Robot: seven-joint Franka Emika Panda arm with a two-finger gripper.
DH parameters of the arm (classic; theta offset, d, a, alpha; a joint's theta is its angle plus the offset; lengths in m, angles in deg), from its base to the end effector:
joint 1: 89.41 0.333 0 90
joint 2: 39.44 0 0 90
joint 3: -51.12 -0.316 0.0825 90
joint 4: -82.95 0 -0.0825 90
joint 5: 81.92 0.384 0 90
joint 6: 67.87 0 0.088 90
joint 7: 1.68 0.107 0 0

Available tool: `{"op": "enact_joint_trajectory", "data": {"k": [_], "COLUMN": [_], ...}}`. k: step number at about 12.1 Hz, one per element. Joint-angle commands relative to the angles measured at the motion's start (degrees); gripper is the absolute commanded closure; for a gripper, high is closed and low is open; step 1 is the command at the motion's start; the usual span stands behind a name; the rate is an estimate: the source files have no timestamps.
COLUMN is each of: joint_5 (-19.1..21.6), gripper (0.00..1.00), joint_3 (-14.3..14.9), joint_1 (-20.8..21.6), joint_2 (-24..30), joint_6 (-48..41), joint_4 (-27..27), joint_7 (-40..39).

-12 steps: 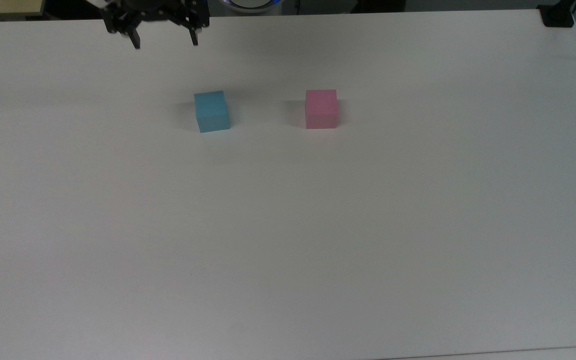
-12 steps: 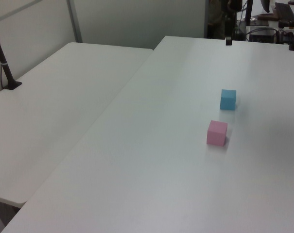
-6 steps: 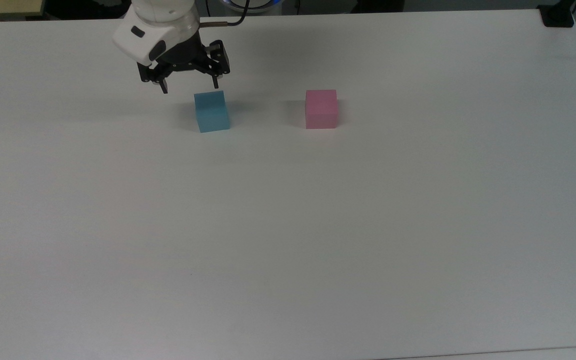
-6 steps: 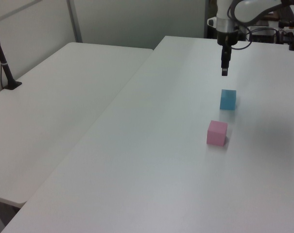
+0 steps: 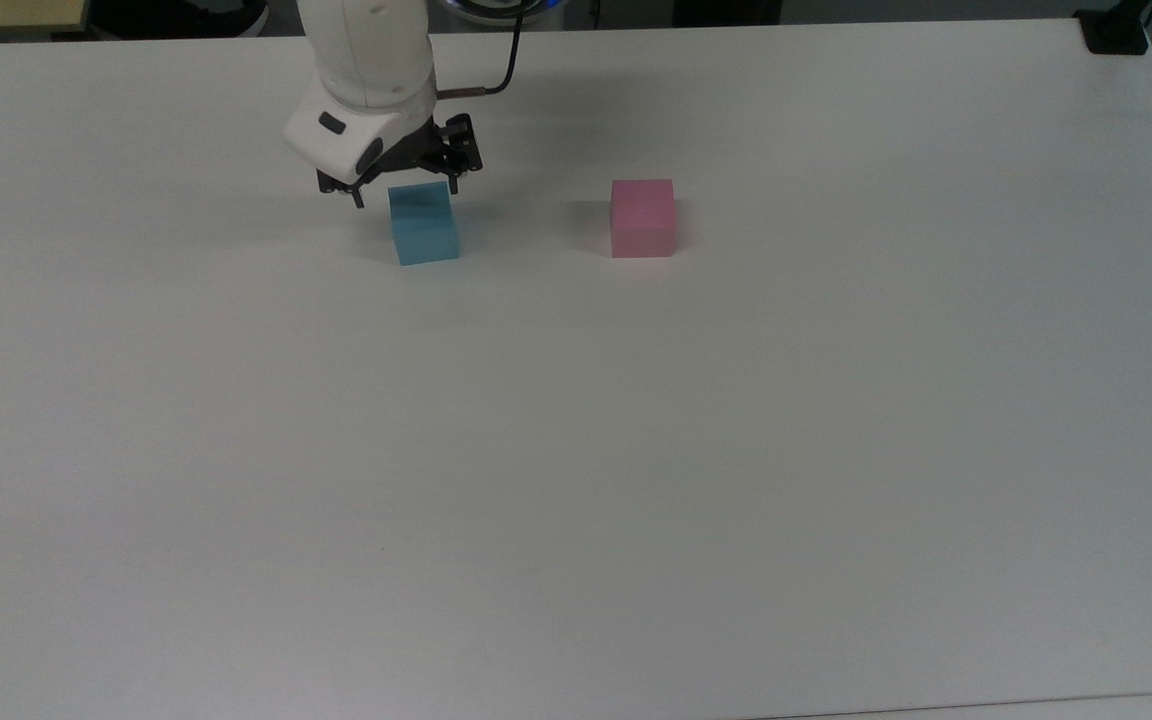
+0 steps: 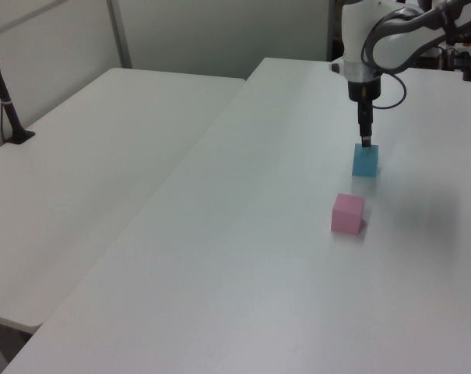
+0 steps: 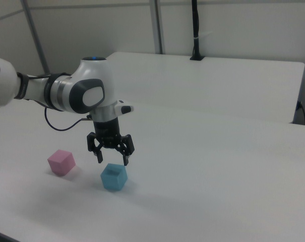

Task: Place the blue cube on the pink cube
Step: 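Lower the gripper around the blue cube and close it, then lift the blue cube off the table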

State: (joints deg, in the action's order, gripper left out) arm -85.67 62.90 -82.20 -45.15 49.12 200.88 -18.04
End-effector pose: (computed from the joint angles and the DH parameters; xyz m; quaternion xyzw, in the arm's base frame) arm 0.5520 -0.0462 0.3800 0.9905 0.1188 -0.0631 0.0274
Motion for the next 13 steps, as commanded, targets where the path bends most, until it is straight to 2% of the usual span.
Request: {"op": "enact_joint_trajectory", "data": {"k": [1, 4, 5, 6, 7, 8, 9, 11, 13], "joint_5": [-1.1, -1.4, -1.4, -1.6, -2.1, -2.1, -2.1, -2.0, -1.3], "gripper": [0.0, 0.01, 0.17, 0.44, 0.65, 0.79, 0.83, 0.83, 0.82], "joint_3": [1.3, 1.3, 1.3, 1.3, 1.3, 1.3, 1.3, 1.3, 1.1], "joint_1": [2.1, 2.1, 2.2, 2.3, 2.2, 2.2, 2.3, 2.2, 2.3], "joint_2": [-2.4, -3.3, -3.5, -3.6, -3.6, -3.4, -3.2, -0.9, 1.0], "joint_6": [3.5, 3.8, 3.8, 3.7, 3.7, 3.4, 3.1, -0.3, -9.9], "joint_4": [1.2, 1.3, 1.4, 1.5, 1.5, 1.4, 1.4, 0.3, -5.7], "joint_7": [-0.4, -0.4, -0.3, -0.3, -0.3, -0.3, -0.2, 0.0, 0.7]}}
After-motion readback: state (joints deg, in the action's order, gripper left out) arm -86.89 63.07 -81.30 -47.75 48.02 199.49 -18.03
